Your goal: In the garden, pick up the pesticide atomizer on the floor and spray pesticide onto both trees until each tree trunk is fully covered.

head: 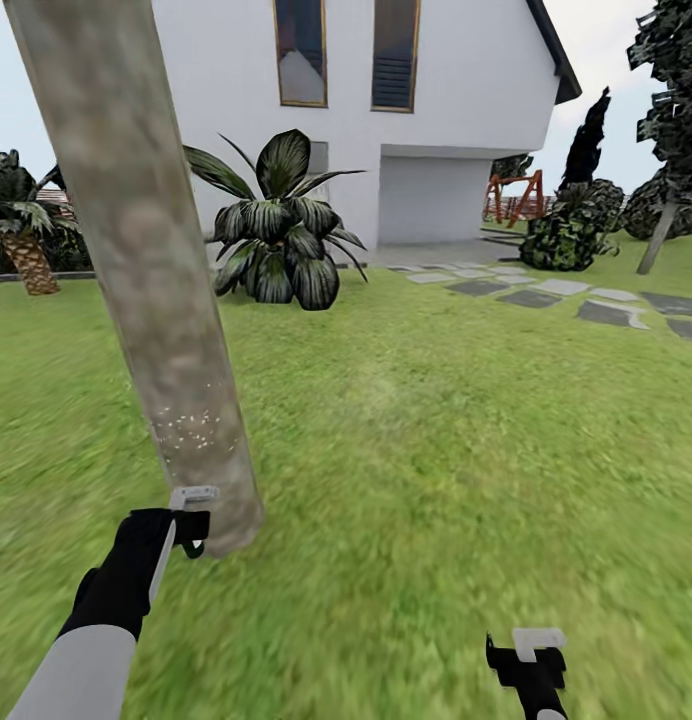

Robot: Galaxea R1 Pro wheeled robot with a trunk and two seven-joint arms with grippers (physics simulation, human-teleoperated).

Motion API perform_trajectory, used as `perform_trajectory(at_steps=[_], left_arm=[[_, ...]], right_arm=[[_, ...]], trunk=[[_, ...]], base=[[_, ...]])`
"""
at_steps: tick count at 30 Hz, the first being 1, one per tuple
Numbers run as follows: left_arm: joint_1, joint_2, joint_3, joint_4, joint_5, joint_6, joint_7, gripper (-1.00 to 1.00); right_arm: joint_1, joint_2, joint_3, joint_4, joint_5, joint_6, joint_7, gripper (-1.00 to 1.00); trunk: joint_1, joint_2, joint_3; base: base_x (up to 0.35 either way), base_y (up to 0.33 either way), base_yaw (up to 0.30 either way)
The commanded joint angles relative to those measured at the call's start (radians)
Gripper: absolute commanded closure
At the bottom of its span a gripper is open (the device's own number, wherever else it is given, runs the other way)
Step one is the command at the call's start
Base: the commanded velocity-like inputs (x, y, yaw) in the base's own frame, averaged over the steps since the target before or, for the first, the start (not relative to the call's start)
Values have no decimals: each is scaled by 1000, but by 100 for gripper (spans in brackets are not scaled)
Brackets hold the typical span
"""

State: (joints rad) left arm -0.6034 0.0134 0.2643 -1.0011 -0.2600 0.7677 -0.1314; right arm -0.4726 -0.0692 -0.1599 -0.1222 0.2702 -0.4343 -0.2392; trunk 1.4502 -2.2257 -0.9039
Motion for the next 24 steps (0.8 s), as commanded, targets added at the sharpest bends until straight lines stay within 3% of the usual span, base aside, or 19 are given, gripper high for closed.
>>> perform_trajectory(at_steps=[1,13,24], left_arm=[[-1,-1,2,-1,-10,4,-10,100],[-1,-4,0,-1,-7,3,-10,100],[0,-6,-2,27,-5,2,-10,100]], right_arm=[[-1,0,-7,1,11,-3,-2,-100],[-1,0,-7,1,11,-3,-2,-100],[-1,0,-7,1,11,-3,-2,-100]], trunk=[[0,0,-1],[0,0,-1],[0,0,-1]], base=[[16,-275,276],[5,-280,276],[116,-286,255]])
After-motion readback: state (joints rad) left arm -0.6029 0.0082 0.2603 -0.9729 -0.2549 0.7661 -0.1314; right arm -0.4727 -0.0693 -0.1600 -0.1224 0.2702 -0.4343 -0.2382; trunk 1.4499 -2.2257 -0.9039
